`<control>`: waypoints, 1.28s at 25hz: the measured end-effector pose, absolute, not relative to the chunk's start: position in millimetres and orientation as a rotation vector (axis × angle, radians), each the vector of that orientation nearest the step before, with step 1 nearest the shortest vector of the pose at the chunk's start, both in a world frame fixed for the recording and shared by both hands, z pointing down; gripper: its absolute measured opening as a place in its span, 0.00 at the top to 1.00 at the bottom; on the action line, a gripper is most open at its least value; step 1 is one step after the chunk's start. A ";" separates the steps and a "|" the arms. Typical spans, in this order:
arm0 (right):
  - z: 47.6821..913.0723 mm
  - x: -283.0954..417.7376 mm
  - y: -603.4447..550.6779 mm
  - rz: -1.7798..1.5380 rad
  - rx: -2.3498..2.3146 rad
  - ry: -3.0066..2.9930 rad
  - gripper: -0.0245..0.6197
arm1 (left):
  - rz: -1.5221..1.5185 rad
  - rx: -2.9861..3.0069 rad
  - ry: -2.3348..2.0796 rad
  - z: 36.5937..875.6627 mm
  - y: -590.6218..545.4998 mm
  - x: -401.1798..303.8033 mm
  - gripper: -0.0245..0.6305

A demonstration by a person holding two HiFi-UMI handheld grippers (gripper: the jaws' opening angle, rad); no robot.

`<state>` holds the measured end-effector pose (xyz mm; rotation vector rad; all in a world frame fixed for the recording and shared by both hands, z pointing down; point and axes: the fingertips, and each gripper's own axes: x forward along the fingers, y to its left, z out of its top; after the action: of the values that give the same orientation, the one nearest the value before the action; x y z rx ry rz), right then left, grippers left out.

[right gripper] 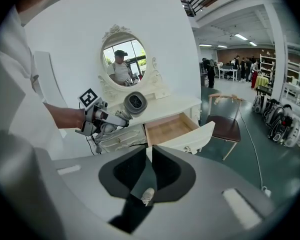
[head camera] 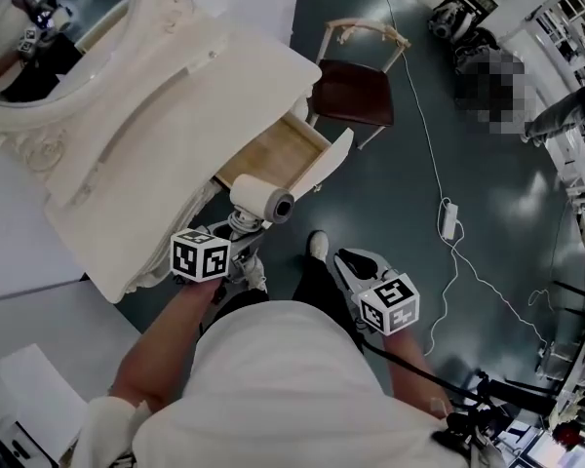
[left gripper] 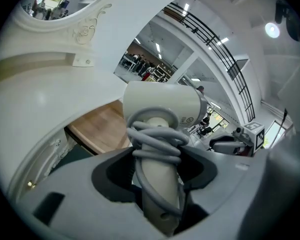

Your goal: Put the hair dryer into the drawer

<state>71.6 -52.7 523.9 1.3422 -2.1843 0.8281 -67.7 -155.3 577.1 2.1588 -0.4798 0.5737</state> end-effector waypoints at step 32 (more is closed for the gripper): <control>560.8 330.8 -215.9 0.857 1.094 -2.243 0.91 | 1.027 1.826 -0.921 757.3 -340.6 65.0 0.60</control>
<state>330.8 -215.9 560.8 1.0939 -2.2426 0.8570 65.0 -340.6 757.3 1.8258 -0.9209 1.0273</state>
